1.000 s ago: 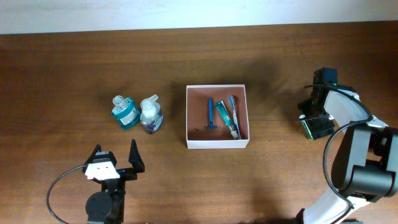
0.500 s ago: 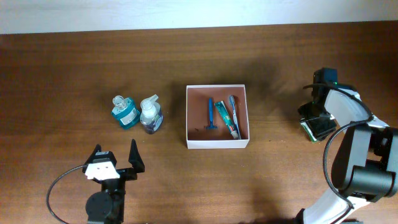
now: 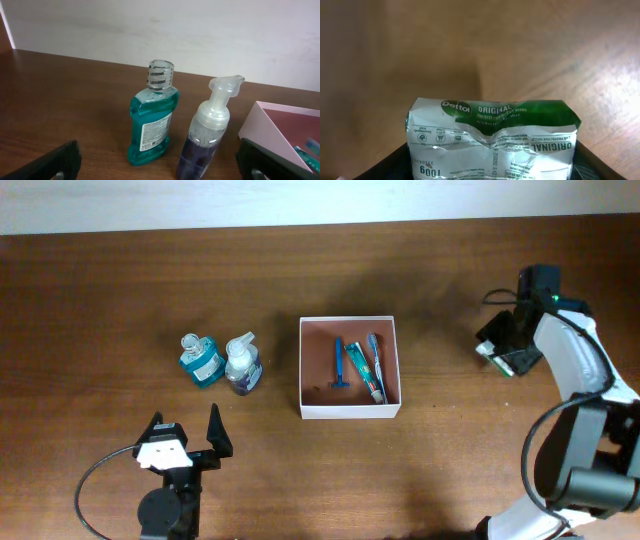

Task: Pack container
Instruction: 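Carry the soap packet left and release it into the box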

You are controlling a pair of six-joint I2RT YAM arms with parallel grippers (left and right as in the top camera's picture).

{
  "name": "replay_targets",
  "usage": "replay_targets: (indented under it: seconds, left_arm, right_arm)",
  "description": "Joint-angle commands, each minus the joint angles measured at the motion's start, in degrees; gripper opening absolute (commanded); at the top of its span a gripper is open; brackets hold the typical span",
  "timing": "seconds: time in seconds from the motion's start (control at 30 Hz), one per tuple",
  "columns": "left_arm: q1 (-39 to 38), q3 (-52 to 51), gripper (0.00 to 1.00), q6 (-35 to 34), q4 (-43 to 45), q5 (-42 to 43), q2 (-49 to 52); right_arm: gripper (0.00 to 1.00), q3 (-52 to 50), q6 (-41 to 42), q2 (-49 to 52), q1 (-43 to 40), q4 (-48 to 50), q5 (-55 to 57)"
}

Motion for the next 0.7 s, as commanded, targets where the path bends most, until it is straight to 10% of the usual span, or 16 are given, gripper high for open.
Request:
replay_targets:
  seconds: [0.0,0.67]
  left_arm:
    - [0.1,-0.2,0.99,0.9,0.1,-0.7,0.1]
    - [0.1,-0.2,0.99,0.9,0.1,-0.7,0.1]
  right_arm:
    - [0.70,2.4,-6.4,-4.0,3.0,-0.2,-2.0]
    - [0.71,11.9,-25.6,-6.8,27.0,-10.3,-1.9]
